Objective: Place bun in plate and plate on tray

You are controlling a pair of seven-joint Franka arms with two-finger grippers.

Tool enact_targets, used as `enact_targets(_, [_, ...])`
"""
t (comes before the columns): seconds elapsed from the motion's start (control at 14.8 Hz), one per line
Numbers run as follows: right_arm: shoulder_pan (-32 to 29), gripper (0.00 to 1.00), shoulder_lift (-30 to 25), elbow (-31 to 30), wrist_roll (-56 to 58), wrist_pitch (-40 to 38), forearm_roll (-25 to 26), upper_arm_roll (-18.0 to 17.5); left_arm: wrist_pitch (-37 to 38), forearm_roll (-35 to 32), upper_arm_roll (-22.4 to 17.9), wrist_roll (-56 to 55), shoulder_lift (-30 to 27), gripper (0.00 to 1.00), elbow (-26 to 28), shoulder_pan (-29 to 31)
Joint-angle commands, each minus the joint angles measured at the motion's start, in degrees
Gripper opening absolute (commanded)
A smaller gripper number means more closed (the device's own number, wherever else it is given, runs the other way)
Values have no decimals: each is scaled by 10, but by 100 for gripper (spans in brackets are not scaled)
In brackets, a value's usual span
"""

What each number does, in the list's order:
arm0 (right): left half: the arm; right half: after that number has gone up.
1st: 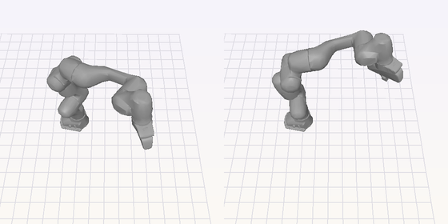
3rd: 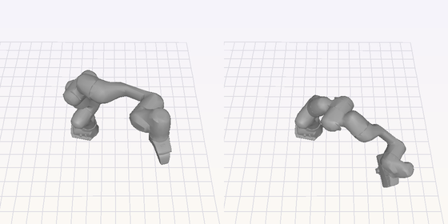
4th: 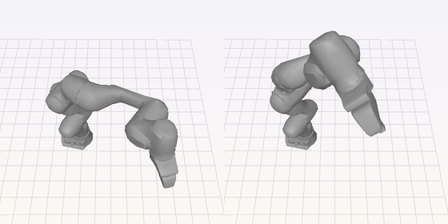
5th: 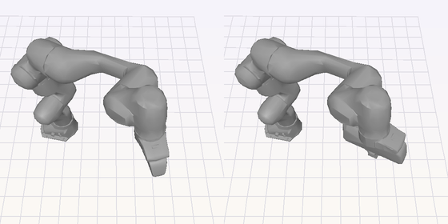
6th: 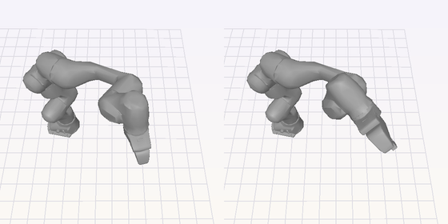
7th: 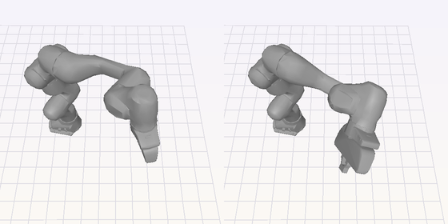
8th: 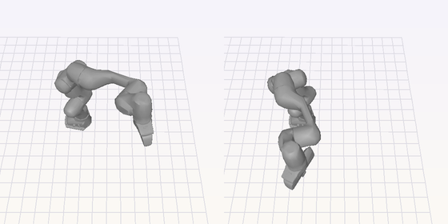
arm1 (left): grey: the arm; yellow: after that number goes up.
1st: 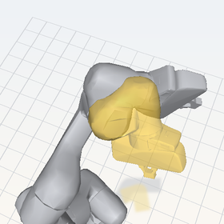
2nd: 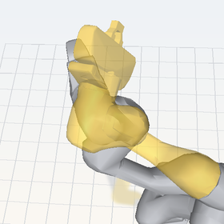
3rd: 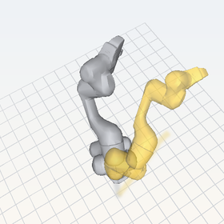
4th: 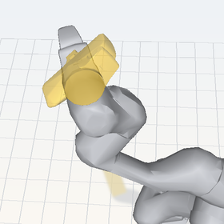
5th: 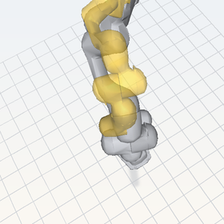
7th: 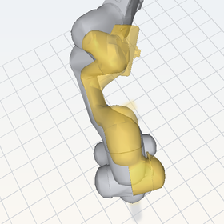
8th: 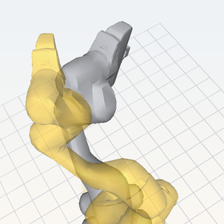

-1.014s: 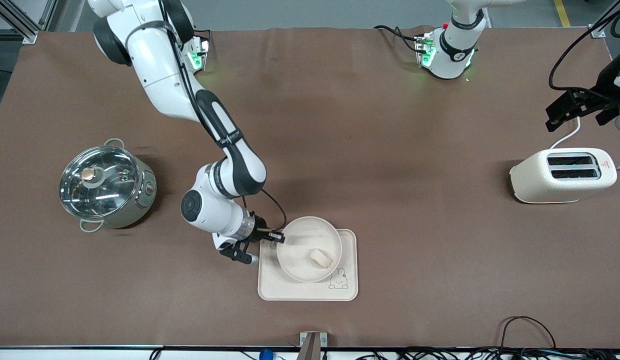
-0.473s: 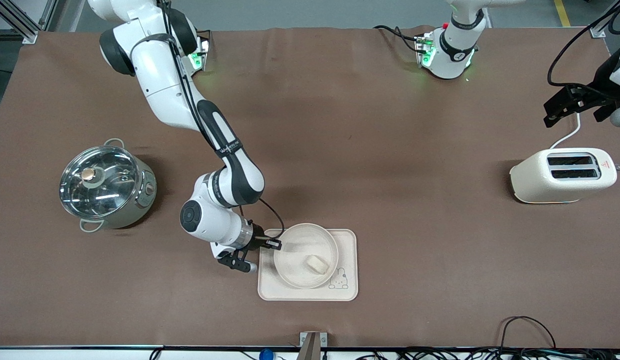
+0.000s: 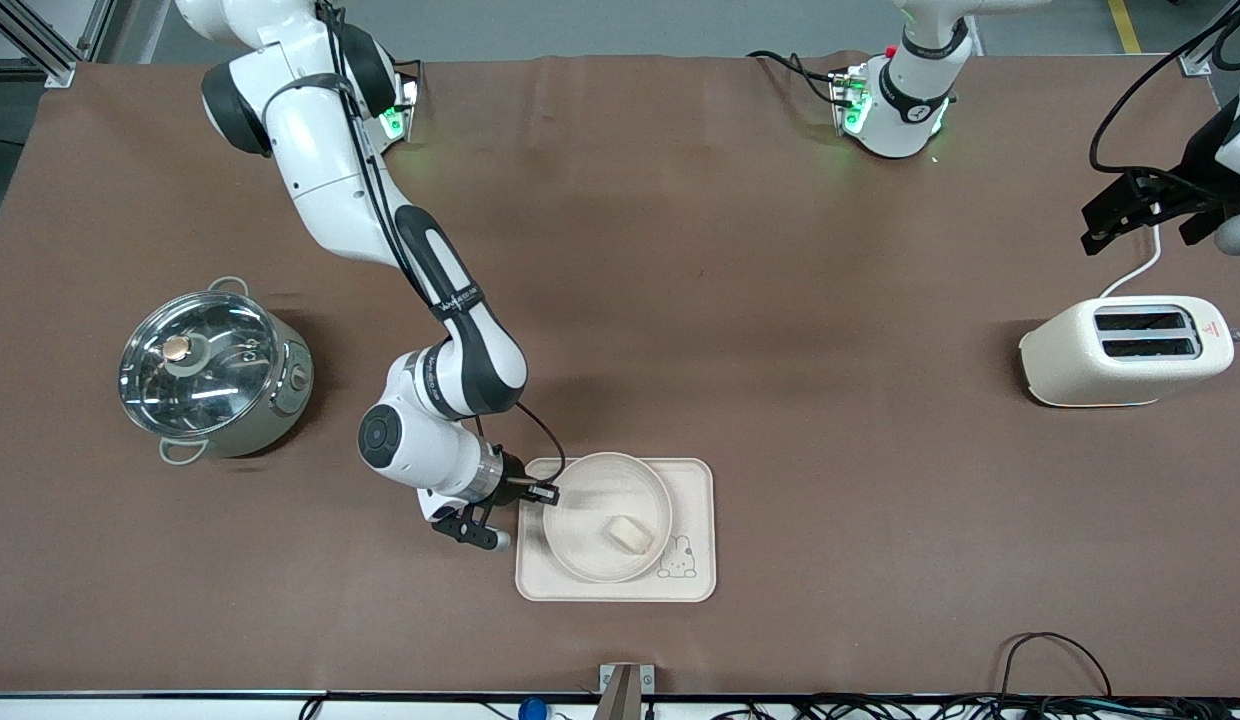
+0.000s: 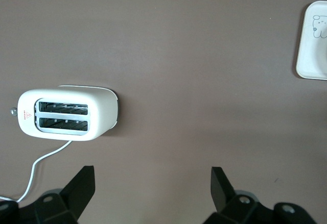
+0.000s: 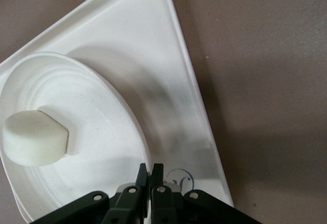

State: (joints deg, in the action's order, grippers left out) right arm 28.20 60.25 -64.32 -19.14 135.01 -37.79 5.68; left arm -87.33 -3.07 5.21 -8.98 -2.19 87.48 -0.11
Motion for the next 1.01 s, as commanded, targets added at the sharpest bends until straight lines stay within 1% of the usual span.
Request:
enact_targets(0.0, [-2,0,10,22,-16,-4,10,0,0,11,-4,11,-4,100,3,-1])
enact_targets(0.07, [-2,1,10,22,-16,2,10,-1,0,11,-4,11,-3,100,3,-1])
enact_targets(0.14, [-1,7,11,21,-16,11,10,-1,0,12,-4,11,-2,100,3,-1])
enact_targets(0.27, [-1,48,11,21,-16,14,10,-1,-1,29,-4,11,3,100,3,-1])
enact_targets(0.41, [0,66,3,18,-16,6,8,-1,-5,31,-4,12,10,100,4,-2])
enact_targets(0.47, [1,81,-7,17,-15,5,10,-1,-6,30,-4,11,15,100,4,-2])
enact_targets(0.54, [0,100,-21,11,-13,3,10,-1,-9,29,-3,11,17,100,5,-5])
enact_targets(0.68, [-5,100,-48,-12,-10,-8,8,-1,-13,29,-1,11,21,100,6,-6])
enact_targets(0.88, [-12,100,-111,-74,-8,-9,6,-2,-13,27,0,11,24,100,8,-7])
enact_targets(0.95, [-20,100,-136,-93,-8,-27,6,-1,-14,26,0,11,24,100,8,-7])
